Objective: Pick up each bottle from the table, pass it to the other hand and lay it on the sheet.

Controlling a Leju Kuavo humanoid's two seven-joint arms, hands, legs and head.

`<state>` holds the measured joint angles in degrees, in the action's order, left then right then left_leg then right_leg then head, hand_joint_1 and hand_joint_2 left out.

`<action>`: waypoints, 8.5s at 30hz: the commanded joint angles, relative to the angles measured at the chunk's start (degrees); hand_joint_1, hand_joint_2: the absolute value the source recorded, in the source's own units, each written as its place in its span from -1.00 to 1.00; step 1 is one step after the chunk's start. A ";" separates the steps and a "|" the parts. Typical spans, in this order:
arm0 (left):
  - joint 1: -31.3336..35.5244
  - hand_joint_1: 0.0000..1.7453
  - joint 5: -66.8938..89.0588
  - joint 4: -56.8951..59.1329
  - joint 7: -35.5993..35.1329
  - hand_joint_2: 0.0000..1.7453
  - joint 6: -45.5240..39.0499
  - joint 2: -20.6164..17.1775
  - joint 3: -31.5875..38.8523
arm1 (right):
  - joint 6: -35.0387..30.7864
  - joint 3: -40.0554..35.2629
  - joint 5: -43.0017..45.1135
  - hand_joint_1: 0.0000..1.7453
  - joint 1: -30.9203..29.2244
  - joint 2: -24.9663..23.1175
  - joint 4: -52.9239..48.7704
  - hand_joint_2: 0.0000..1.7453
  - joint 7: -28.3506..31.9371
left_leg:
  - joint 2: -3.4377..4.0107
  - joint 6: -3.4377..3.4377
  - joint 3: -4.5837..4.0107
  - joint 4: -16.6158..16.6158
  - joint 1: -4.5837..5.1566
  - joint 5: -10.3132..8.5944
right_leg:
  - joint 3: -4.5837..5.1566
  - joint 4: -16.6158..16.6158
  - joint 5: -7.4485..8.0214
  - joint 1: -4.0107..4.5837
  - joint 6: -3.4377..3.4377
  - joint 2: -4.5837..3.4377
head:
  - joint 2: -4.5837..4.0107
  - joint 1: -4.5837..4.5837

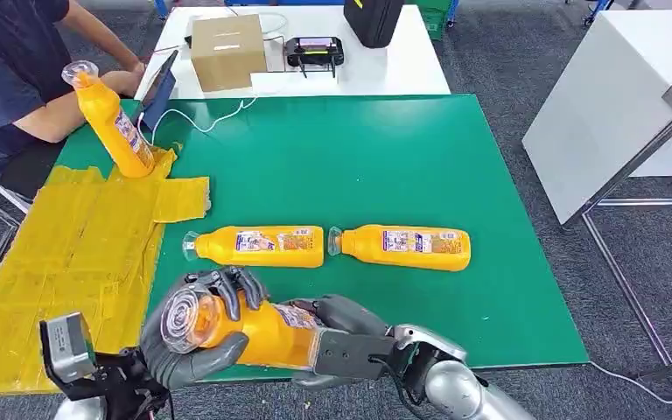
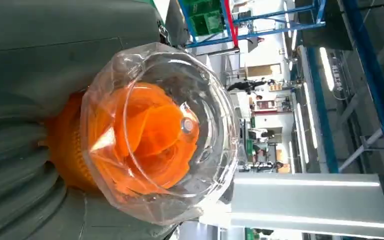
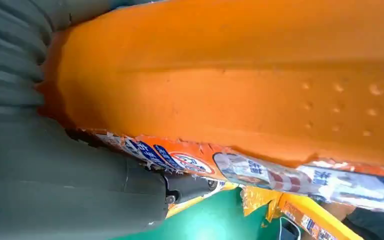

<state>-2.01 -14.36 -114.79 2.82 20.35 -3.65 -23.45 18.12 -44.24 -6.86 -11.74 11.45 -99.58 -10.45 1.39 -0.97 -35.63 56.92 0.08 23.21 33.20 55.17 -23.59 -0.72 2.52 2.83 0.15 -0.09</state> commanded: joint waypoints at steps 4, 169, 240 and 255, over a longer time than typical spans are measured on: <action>1.25 1.00 -0.35 2.79 0.07 1.00 0.51 -0.27 -1.03 | 0.37 -1.29 -0.07 1.00 -2.16 0.23 3.91 1.00 -0.28 | -0.04 0.04 0.16 -0.04 -0.03 0.04 | -0.16 -0.05 -0.03 0.00 -0.06 -0.15 | 0.00 0.00; 17.93 -1.00 24.36 22.06 2.54 -1.00 -0.57 -9.35 6.50 | 2.26 9.40 -48.44 1.00 -11.78 7.77 42.98 1.00 3.47 | -0.47 0.05 0.93 -0.02 -0.11 -0.02 | -0.44 -0.09 -0.06 0.03 -0.09 0.21 | 0.00 -0.02; 3.86 1.00 -11.85 7.82 -5.85 1.00 -2.60 4.90 4.42 | -2.67 -5.39 -18.61 1.00 -6.16 -2.03 2.64 1.00 3.44 | -0.37 0.05 0.29 -0.02 -0.01 0.11 | -0.37 0.01 -0.30 -0.04 -0.04 0.17 | 0.00 0.00; 3.48 1.00 -7.28 6.37 -3.82 1.00 -3.47 5.19 5.59 | -4.10 -3.77 -22.63 -0.48 -4.78 -1.67 2.14 1.00 3.49 | -0.41 0.04 0.26 0.01 -0.01 0.11 | -0.36 0.02 -0.30 -0.04 -0.03 0.21 | 0.00 0.00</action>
<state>-0.45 -25.71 -109.07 -1.90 17.86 0.94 -17.70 14.88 -47.15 -26.10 -16.65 9.90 -99.71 -7.15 1.09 -0.99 -35.58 56.94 0.14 23.23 33.09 55.22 -23.80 -0.78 2.58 3.21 0.15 -0.09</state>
